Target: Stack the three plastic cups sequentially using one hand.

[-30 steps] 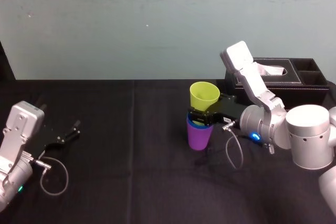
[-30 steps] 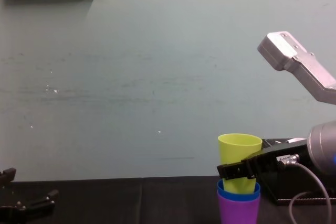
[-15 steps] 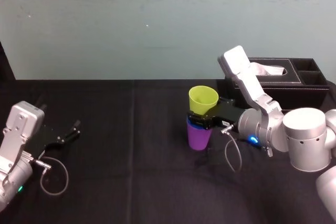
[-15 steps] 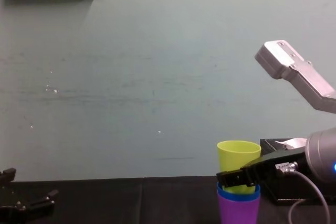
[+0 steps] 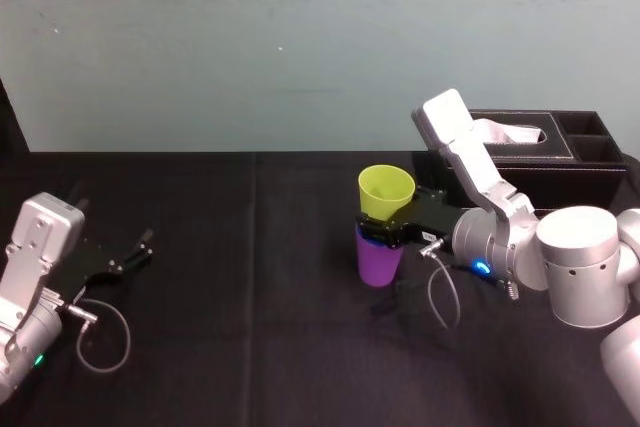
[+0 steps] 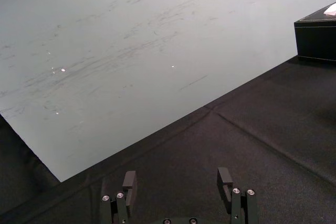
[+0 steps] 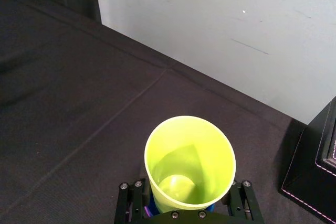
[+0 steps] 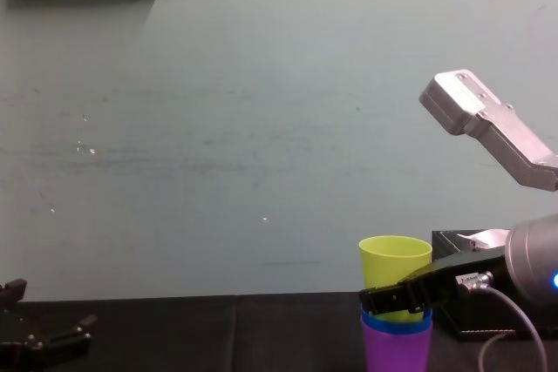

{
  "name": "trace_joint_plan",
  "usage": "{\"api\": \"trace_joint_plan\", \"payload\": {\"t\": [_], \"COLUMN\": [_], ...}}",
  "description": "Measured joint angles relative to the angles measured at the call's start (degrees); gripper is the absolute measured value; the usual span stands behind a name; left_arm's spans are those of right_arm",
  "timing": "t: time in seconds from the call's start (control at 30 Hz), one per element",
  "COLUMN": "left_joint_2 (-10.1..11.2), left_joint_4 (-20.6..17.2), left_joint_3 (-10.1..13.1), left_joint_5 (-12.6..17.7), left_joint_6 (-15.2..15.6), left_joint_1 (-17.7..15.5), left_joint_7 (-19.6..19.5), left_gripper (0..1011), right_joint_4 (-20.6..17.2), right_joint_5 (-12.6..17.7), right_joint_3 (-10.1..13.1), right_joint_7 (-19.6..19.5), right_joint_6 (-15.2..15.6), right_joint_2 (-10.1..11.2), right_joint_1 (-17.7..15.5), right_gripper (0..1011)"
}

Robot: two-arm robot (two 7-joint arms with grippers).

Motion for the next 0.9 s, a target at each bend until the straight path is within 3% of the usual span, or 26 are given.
{"api": "trace_joint_plan", "payload": {"t": [0.23,0.33,0.47,0.9], "left_joint_2": [0.0,0.0,0.0,0.0], "left_joint_4": [0.0,0.0,0.0,0.0], "left_joint_3": [0.0,0.0,0.0,0.0], "left_joint_5": [0.0,0.0,0.0,0.0], "left_joint_6": [0.0,0.0,0.0,0.0], "left_joint_1": [0.0,0.0,0.0,0.0], "left_joint_7": [0.0,0.0,0.0,0.0], "left_gripper": [1000,1000,1000,1001], "right_joint_4": [-0.03,-0.05,-0.07,-0.11], "right_joint_5": [0.05,0.07,0.09,0.15], "right_joint_3": [0.04,0.06,0.08,0.1], "right_joint_7": [0.0,-0.02,-0.02,-0.02], "right_joint_6": [0.03,0.06,0.08,0.11], "right_joint_2": [0.01,0.0,0.0,0.01], "right_joint_1": [0.0,-0.01,-0.03,-0.07], "right_gripper": [809,925,1003,1003]}}
